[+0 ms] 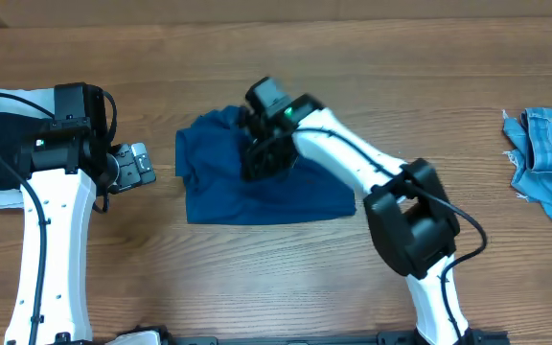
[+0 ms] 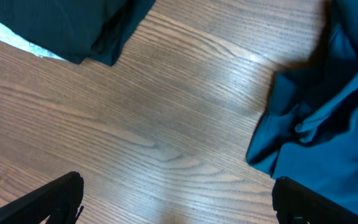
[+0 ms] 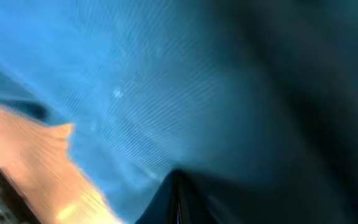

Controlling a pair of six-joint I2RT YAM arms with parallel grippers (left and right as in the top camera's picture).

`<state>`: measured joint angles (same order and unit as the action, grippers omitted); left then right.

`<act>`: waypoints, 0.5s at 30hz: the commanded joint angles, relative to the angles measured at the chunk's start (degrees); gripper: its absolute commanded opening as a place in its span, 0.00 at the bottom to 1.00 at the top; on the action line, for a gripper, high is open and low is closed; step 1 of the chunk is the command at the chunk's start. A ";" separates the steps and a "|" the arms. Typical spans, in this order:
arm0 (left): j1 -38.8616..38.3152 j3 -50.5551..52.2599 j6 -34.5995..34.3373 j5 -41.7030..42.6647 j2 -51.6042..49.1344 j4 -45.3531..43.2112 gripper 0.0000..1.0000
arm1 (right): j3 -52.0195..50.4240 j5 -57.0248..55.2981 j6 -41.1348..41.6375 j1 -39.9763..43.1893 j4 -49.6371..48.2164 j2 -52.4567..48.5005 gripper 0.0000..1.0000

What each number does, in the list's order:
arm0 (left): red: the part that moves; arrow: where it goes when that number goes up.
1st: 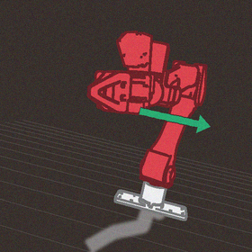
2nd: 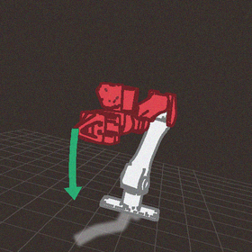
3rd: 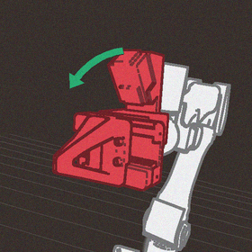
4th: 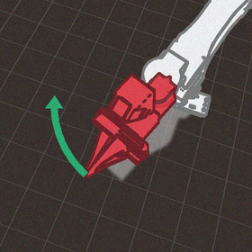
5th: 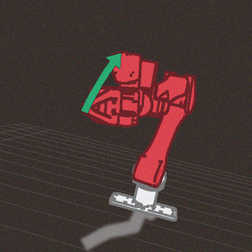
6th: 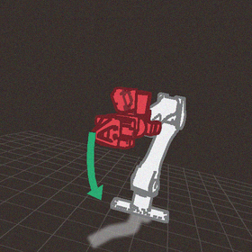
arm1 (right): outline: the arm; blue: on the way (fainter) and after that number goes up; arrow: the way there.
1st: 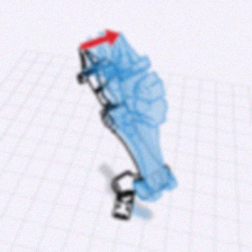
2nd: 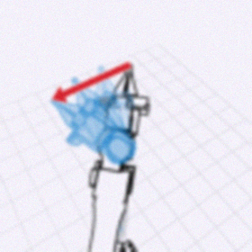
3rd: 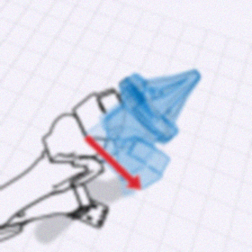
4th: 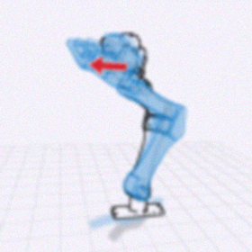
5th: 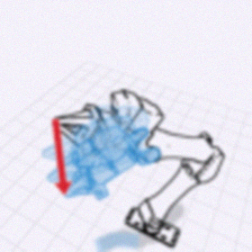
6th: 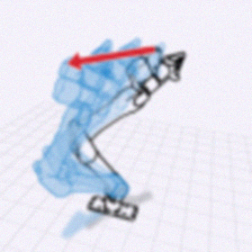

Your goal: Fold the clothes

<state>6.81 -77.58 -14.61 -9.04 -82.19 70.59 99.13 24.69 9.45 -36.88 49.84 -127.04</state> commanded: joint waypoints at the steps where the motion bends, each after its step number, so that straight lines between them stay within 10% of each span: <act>1: 0.31 -0.26 0.85 -0.37 -0.22 -0.13 1.00 | -6.71 -0.94 5.33 -0.59 -3.21 -4.17 0.04; 15: 0.31 -0.26 6.47 -4.85 -0.22 -0.33 1.00 | -6.43 -6.03 0.90 0.28 5.16 16.24 0.04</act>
<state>6.81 -77.58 -9.85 -12.49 -82.21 70.52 92.12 22.48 11.75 -38.39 55.11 -117.82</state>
